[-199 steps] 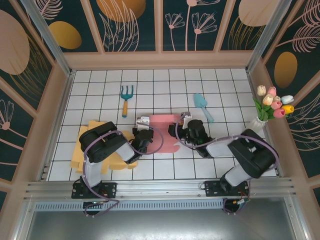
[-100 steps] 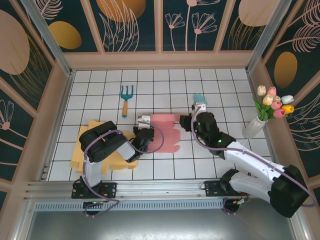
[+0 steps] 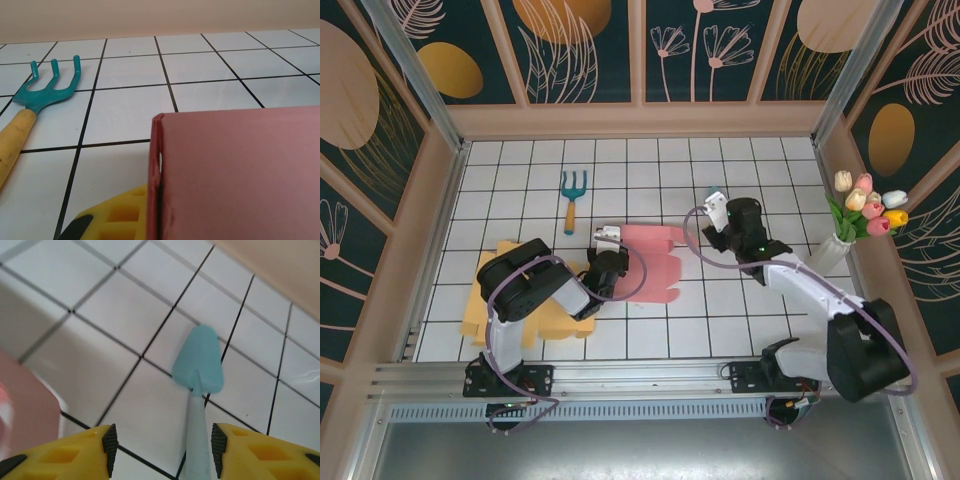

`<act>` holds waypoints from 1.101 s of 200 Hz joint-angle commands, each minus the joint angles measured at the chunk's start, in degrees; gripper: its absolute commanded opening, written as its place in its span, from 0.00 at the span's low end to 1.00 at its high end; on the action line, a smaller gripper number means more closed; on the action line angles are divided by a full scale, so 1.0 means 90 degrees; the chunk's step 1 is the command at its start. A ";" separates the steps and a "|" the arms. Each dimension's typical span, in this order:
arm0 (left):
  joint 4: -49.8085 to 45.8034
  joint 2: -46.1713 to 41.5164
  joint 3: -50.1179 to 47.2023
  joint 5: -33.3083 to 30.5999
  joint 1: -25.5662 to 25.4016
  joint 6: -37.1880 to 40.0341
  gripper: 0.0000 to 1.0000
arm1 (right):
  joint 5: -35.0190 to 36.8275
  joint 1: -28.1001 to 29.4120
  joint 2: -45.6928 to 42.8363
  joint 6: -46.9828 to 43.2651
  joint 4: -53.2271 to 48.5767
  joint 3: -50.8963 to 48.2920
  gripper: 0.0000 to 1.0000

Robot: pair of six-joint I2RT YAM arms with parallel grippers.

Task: Fold the paper box

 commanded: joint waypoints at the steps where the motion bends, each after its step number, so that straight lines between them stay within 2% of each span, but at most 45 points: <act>1: -0.0805 0.0176 -0.0073 0.0271 0.0091 -0.0166 0.07 | -0.0808 -0.0244 0.0408 -0.1053 0.0453 -0.0047 0.55; 42: -0.0739 0.0169 -0.0097 0.0309 0.0095 -0.0154 0.07 | -0.1222 -0.0296 0.0690 -0.1519 0.0863 -0.0121 0.55; 81: -0.0838 0.0263 0.0020 0.0376 0.0096 -0.0233 0.07 | -0.2226 -0.0266 0.0596 -0.1685 0.0899 -0.0173 0.55; 99: -0.0882 0.0283 0.0046 0.0369 0.0105 -0.0282 0.07 | -0.2449 -0.0218 0.0569 -0.1816 0.0756 -0.0193 0.55; 158: -0.0900 0.0280 0.0042 0.0397 0.0117 -0.0312 0.07 | -0.2311 -0.0026 0.0842 -0.2424 -0.0056 -0.0147 0.55; 220: -0.0940 0.0307 0.0095 0.0417 0.0126 -0.0311 0.07 | -0.2580 0.0207 0.1050 -0.2234 0.0130 -0.0096 0.55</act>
